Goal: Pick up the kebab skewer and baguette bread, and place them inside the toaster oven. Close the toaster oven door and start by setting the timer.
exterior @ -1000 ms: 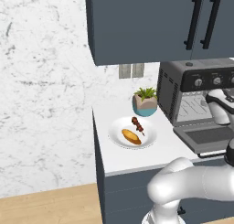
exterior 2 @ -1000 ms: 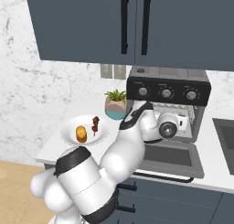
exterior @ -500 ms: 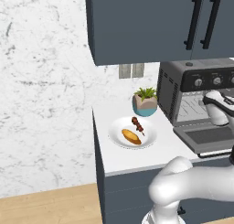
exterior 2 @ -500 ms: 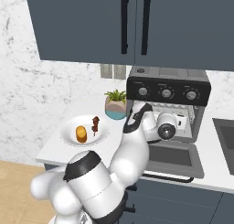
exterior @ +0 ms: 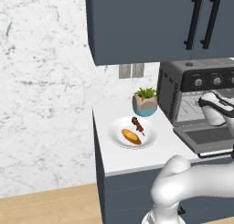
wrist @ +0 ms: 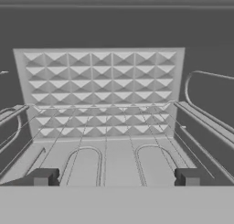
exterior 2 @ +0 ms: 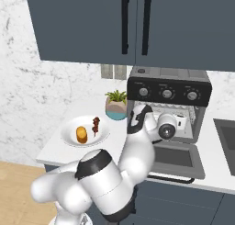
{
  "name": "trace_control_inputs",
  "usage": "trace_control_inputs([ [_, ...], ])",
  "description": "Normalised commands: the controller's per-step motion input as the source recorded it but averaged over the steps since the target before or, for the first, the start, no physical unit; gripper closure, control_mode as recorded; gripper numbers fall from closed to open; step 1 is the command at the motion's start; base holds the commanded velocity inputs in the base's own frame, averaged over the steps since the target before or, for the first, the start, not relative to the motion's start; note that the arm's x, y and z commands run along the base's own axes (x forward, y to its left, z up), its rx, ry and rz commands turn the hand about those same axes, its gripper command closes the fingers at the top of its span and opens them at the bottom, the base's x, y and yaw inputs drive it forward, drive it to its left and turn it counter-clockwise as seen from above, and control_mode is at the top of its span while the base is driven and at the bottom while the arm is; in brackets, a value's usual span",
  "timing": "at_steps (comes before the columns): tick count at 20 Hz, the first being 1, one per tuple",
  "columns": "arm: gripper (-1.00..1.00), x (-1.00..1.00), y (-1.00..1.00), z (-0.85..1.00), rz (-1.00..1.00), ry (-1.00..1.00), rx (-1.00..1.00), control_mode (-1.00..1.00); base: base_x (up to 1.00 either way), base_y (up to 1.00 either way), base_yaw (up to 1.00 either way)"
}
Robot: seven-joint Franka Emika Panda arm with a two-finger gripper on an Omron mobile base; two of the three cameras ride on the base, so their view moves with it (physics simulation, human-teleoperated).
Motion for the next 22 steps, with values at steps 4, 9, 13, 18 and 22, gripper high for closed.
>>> trace_control_inputs([
  [4, -1.00, 0.31, 0.00, -0.12, 0.00, 0.00, 0.00, -1.00, 0.00, 0.00, 0.00],
  [9, -1.00, 0.30, 0.00, -0.07, 0.00, 0.00, 0.00, -1.00, 0.00, 0.00, 0.00],
  [13, -1.00, 0.27, -0.03, -0.15, 0.00, 0.00, 0.00, -1.00, 0.00, 0.00, 0.00],
  [18, -1.00, 0.11, -0.14, -0.23, 0.00, 0.00, 0.00, -1.00, 0.00, 0.00, 0.00],
  [22, -1.00, 0.01, -0.01, -0.29, 0.00, 0.00, 0.00, -1.00, 0.00, 0.00, 0.00],
])
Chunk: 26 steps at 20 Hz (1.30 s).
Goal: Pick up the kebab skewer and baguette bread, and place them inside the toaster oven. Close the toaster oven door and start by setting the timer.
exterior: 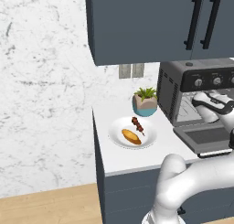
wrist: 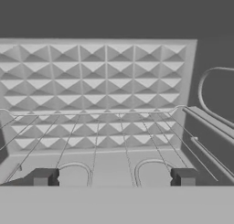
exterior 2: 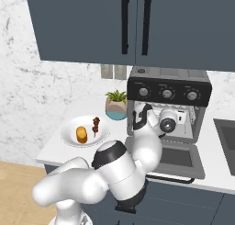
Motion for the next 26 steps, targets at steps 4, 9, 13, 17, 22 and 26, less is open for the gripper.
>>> trace_control_inputs([
  [4, -1.00, 0.00, 0.00, -0.22, 0.00, 0.00, 0.00, -1.00, 0.00, 0.00, 0.00],
  [9, -1.00, 0.00, 0.00, -0.27, 0.00, 0.01, 0.00, -1.00, 0.00, 0.00, 0.00],
  [13, -1.00, -0.26, 0.00, -0.46, 0.00, 0.09, 0.00, -1.00, 0.00, 0.00, 0.00],
  [17, -1.00, -0.41, 0.00, -0.52, 0.00, 0.11, 0.00, -1.00, 0.00, 0.00, 0.00],
  [22, -1.00, -0.58, 0.00, -0.67, 0.00, 0.08, 0.00, -1.00, 0.00, 0.00, 0.00],
  [26, -1.00, -0.66, 0.00, -0.66, 0.00, 0.08, 0.00, -1.00, 0.00, 0.00, 0.00],
])
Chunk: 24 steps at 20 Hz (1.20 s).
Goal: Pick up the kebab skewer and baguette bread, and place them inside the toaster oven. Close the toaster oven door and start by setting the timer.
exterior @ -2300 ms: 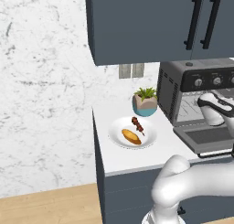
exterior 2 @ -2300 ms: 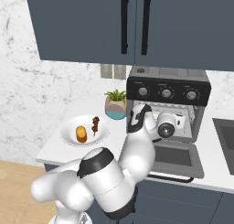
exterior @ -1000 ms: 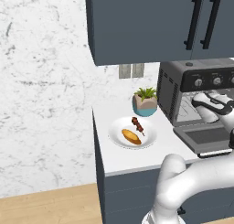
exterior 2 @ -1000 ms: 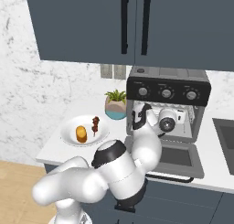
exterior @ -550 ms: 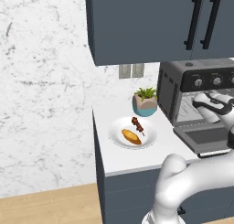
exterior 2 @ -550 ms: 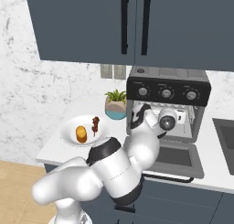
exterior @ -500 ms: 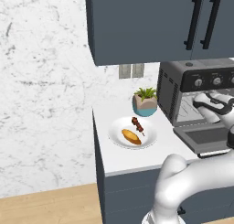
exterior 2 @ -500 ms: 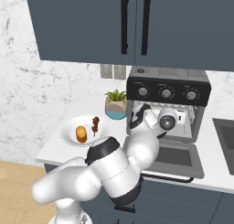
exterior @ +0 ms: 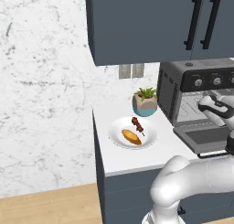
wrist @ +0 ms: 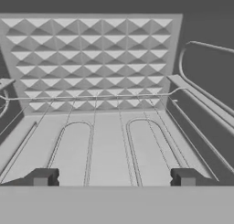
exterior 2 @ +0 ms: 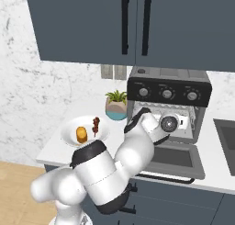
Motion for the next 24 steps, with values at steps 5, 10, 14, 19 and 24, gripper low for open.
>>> trace_control_inputs([
  [5, -1.00, -0.68, 0.00, -0.54, 0.00, 0.10, 0.00, -1.00, 0.00, 0.00, 0.00],
  [10, -1.00, -0.63, 0.00, -0.56, 0.00, 0.09, 0.00, -1.00, 0.00, 0.00, 0.00],
  [14, -1.00, -0.56, 0.00, -0.56, 0.00, 0.05, 0.00, -1.00, 0.00, 0.00, 0.00],
  [19, -1.00, -0.56, 0.00, -0.51, 0.00, 0.03, 0.00, -1.00, 0.00, 0.00, 0.00],
  [24, -1.00, -0.54, 0.00, -0.41, 0.00, 0.01, 0.00, -1.00, 0.00, 0.00, 0.00],
])
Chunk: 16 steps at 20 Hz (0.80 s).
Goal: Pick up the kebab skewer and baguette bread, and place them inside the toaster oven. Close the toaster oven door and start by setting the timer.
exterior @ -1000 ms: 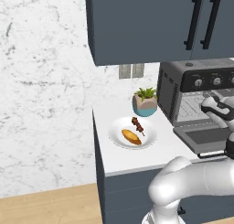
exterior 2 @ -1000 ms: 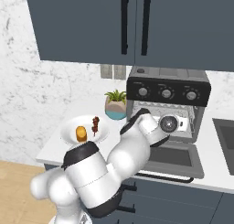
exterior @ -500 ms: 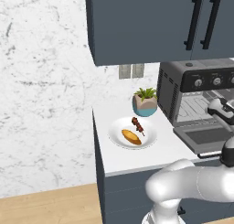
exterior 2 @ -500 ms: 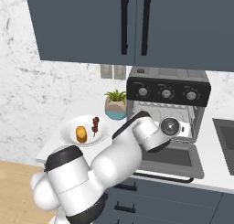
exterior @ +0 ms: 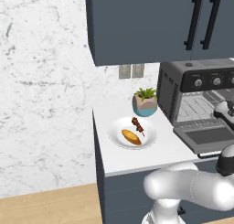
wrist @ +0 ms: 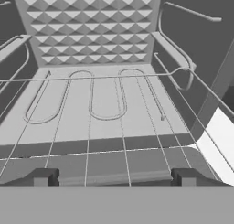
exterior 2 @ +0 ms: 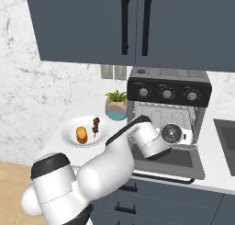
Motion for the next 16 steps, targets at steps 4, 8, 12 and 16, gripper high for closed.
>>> trace_control_inputs([
  [4, -1.00, -0.31, 0.00, -0.07, 0.00, 0.01, 0.00, -1.00, 0.00, 0.00, 0.00],
  [8, -1.00, -0.39, 0.00, 0.05, 0.00, 0.00, 0.00, -1.00, 0.00, 0.00, 0.00],
  [12, -1.00, -0.26, 0.00, 0.47, -0.02, 0.07, 0.00, -1.00, 0.00, 0.00, 0.00],
  [16, -1.00, -0.24, 0.00, 0.69, -0.03, 0.08, 0.00, -1.00, 0.00, 0.00, 0.00],
])
